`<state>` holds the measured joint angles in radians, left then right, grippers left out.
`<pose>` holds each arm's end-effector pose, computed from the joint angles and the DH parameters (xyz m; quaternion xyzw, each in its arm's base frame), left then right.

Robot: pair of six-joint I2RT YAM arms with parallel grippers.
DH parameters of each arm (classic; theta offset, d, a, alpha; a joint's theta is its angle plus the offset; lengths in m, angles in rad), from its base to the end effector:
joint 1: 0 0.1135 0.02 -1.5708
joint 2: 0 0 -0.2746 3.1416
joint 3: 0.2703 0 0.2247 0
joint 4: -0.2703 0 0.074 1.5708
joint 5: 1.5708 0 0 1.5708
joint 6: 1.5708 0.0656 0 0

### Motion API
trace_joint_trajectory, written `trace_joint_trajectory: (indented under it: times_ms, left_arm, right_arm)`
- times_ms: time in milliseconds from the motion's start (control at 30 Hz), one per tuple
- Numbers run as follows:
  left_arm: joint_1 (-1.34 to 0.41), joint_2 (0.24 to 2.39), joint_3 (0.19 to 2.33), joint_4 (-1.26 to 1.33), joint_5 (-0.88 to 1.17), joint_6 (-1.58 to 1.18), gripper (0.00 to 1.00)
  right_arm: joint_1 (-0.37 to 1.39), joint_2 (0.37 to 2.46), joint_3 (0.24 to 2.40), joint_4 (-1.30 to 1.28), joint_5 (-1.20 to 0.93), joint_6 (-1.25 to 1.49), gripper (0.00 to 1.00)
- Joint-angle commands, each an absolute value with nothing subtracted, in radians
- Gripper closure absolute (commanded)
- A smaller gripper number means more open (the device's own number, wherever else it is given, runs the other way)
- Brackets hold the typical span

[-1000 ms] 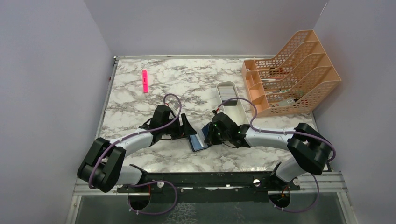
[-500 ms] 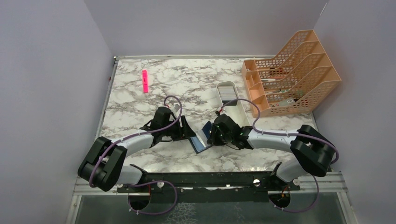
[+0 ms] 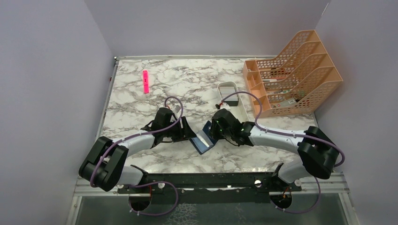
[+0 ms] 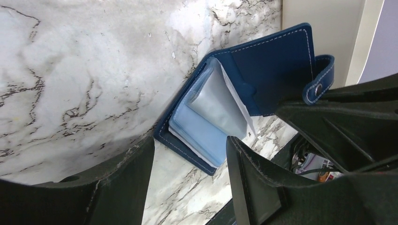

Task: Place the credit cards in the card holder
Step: Open the card holder at the center of the board.

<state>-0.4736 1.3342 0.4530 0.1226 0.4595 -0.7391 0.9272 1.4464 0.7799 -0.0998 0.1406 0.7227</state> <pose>0.1968 -0.1336 0.1602 -0.0292 0.8986 -0.3911 0.1969 0.1834 0.2291 0.2029 -0.0663 0.9159 0.2430 0.3125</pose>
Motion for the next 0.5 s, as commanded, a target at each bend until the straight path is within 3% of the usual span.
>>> trace_joint_trajectory:
  times_ms: [0,467]
  left_arm:
    - [-0.479,1.344,0.472,0.095,0.430,-0.717,0.39]
    - [-0.489,1.341,0.449,0.165,0.458,-0.748,0.31]
  right_arm:
    - [0.922,1.496,0.804,-0.160,0.262,0.695,0.84]
    - [0.899,1.608,0.746,-0.071,0.230,0.714,0.86]
